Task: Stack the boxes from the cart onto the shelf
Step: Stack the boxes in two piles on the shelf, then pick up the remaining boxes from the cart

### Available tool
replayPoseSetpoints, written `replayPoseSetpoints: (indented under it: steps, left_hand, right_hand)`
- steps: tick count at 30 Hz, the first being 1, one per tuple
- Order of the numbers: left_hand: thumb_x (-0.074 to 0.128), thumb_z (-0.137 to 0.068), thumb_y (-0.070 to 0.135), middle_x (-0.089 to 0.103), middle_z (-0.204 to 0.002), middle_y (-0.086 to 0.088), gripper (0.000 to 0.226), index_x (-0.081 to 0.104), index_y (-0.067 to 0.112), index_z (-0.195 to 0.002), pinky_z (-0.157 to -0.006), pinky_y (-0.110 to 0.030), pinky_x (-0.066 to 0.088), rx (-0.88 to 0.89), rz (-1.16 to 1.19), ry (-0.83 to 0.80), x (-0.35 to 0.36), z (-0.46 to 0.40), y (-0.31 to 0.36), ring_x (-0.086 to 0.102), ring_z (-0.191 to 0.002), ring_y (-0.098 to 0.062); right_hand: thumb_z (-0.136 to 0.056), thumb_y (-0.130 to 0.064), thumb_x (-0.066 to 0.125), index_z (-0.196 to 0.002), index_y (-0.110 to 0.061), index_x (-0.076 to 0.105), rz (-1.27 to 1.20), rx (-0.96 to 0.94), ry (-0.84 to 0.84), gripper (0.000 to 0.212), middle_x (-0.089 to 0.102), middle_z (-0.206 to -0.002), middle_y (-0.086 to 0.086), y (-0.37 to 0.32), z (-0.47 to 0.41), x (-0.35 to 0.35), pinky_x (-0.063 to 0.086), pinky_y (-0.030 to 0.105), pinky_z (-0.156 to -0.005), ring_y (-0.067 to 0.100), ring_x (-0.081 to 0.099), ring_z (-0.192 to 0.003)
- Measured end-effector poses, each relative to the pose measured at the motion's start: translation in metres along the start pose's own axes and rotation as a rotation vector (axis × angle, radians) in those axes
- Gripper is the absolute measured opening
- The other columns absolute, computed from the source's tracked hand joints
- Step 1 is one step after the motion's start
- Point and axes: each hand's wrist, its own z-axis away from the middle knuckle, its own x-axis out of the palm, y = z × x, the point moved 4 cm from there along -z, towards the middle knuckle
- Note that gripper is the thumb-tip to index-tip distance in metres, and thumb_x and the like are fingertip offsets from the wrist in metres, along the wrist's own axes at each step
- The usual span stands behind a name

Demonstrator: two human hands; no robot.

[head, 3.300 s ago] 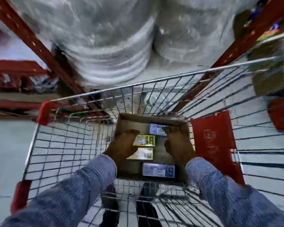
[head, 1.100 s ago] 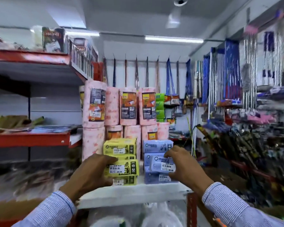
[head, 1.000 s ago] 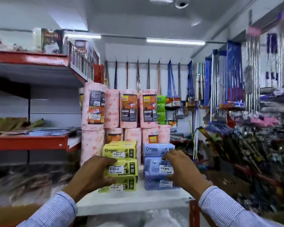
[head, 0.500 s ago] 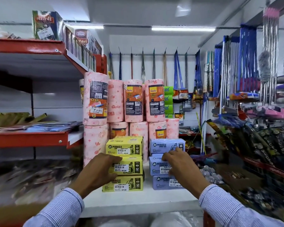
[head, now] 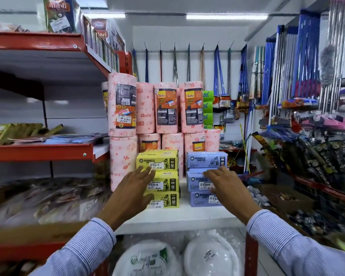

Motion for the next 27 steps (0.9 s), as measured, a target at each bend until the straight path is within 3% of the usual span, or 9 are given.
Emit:
replayPoseSetpoints:
  steps: [2, 5, 10, 15, 18, 25, 27]
  left_hand:
    - [0.064, -0.090, 0.042, 0.021, -0.164, -0.003, 0.074, 0.030, 0.022, -0.153, -0.122, -0.047, 0.025, 0.050, -0.054, 0.039, 0.003, 0.015, 0.012, 0.016, -0.153, -0.027]
    - [0.068, -0.085, 0.045, 0.018, -0.165, -0.008, 0.081, 0.031, 0.020, -0.153, -0.119, -0.055, 0.025, 0.115, -0.058, 0.114, 0.009, 0.044, 0.037, 0.015, -0.152, -0.035]
    - [0.059, -0.086, 0.051, 0.005, -0.167, -0.011, 0.088, 0.016, 0.021, -0.156, -0.120, -0.055, 0.016, 0.141, -0.018, 0.055, 0.053, 0.108, 0.068, 0.004, -0.153, -0.036]
    - [0.061, -0.085, 0.047, 0.018, -0.165, -0.013, 0.081, 0.028, 0.018, -0.153, -0.119, -0.057, 0.025, 0.103, 0.111, -0.129, 0.121, 0.184, 0.088, 0.013, -0.152, -0.035]
    - [0.067, -0.084, 0.042, 0.020, -0.165, -0.011, 0.081, 0.030, 0.016, -0.152, -0.120, -0.050, 0.021, 0.082, 0.225, -0.278, 0.176, 0.244, 0.102, 0.015, -0.152, -0.032]
    - [0.078, -0.076, 0.029, 0.047, -0.150, -0.018, 0.079, 0.043, 0.008, -0.145, -0.112, -0.051, 0.040, -0.014, 0.347, -0.649, 0.299, 0.372, 0.139, 0.044, -0.139, -0.037]
    - [0.073, -0.081, 0.030, 0.045, -0.151, -0.018, 0.076, 0.040, 0.007, -0.146, -0.112, -0.048, 0.041, -0.031, 0.356, -0.770, 0.342, 0.409, 0.149, 0.042, -0.140, -0.037]
  right_hand:
    - [-0.091, -0.030, 0.067, -0.147, -0.022, 0.037, -0.005, 0.021, -0.005, 0.064, 0.046, -0.151, 0.003, -0.006, 0.015, -0.002, 0.039, 0.043, -0.106, 0.027, 0.041, -0.135]
    - [-0.093, -0.040, 0.061, -0.154, -0.022, 0.022, -0.020, 0.042, -0.018, 0.074, 0.025, -0.163, 0.006, -0.022, 0.048, -0.001, 0.028, 0.049, -0.118, 0.030, 0.024, -0.148]
    - [-0.093, -0.052, 0.053, -0.156, -0.026, 0.006, -0.047, 0.073, -0.139, 0.083, 0.004, -0.167, 0.008, -0.057, 0.128, 0.026, 0.021, 0.057, -0.120, 0.035, 0.009, -0.151]
    - [-0.091, -0.046, 0.060, -0.156, -0.023, 0.016, -0.142, 0.115, -0.295, 0.082, 0.015, -0.165, 0.011, -0.083, 0.225, 0.082, 0.027, 0.055, -0.118, 0.038, 0.017, -0.150]
    - [-0.093, -0.042, 0.060, -0.156, -0.021, 0.018, -0.223, 0.164, -0.480, 0.078, 0.016, -0.165, 0.011, -0.095, 0.292, 0.132, 0.025, 0.053, -0.119, 0.036, 0.016, -0.150]
    - [-0.088, -0.036, 0.060, -0.151, -0.016, 0.026, -0.274, 0.211, -0.905, 0.074, 0.030, -0.157, 0.013, -0.116, 0.420, 0.245, 0.037, 0.045, -0.111, 0.033, 0.032, -0.140]
    - [-0.090, -0.032, 0.060, -0.150, -0.013, 0.027, -0.317, 0.208, -0.997, 0.071, 0.032, -0.156, 0.014, -0.124, 0.453, 0.283, 0.041, 0.044, -0.108, 0.034, 0.035, -0.139]
